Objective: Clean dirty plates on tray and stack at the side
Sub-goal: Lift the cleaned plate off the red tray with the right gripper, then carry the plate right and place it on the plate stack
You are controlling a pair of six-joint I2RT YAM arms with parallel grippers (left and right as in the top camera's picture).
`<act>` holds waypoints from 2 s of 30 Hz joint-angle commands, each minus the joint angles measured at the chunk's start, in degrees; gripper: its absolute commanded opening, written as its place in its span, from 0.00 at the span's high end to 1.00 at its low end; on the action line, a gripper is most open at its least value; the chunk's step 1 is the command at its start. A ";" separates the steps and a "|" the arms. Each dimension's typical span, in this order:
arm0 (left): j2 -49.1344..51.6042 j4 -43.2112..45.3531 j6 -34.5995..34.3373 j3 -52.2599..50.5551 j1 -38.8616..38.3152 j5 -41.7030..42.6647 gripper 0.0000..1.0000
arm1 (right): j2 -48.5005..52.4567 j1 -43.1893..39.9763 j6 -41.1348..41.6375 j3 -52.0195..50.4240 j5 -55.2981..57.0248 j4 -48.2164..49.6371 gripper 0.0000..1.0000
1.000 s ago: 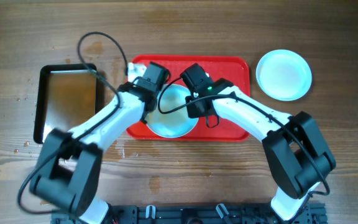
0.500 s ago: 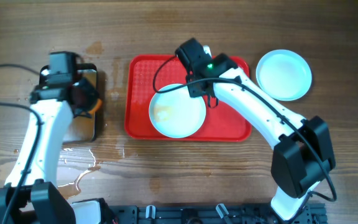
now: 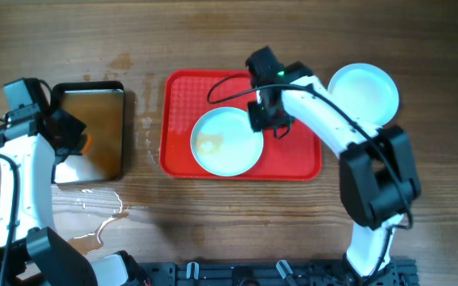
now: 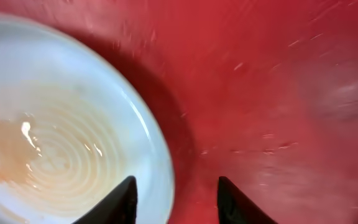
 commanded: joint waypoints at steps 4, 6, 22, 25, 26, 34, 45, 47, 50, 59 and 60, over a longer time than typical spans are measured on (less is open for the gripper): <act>-0.28 0.81 0.07 -1.81 1.18 0.85 0.96 | 5.09 0.35 0.37 -1.88 -4.22 1.16 0.62; -0.28 0.81 0.07 -1.81 1.18 0.85 0.96 | 5.53 0.39 0.28 -1.88 -4.22 1.62 0.65; 3.89 1.62 0.07 -1.88 1.18 0.90 0.95 | -8.24 1.84 -1.55 3.67 20.35 0.94 0.96; 4.13 2.36 0.04 -1.88 1.18 0.92 0.95 | -13.07 4.87 -5.55 3.67 27.50 2.58 0.96; 4.13 2.54 0.04 -1.88 1.18 1.05 0.96 | -14.16 6.27 -6.82 3.67 31.45 3.37 0.96; 4.22 5.11 0.07 -3.02 1.18 4.74 0.96 | -15.50 17.88 -28.02 3.67 55.45 13.55 0.96; 4.22 7.50 0.07 -5.46 1.18 4.74 0.96 | -15.50 25.16 -50.84 3.67 68.08 30.34 0.96; 4.22 7.50 0.07 -5.46 1.18 4.74 0.96 | -15.50 25.16 -50.18 3.67 68.06 30.36 0.96; 4.22 7.43 0.09 -5.46 1.18 4.74 0.96 | -15.50 25.11 -44.19 3.67 68.02 29.99 0.96; 4.22 7.02 0.50 -5.46 1.18 4.74 0.96 | -15.72 14.86 -1.81 3.67 37.29 11.02 0.96; 4.22 7.02 0.50 -5.46 1.18 4.74 0.96 | -16.04 11.63 0.55 3.67 31.21 9.77 0.96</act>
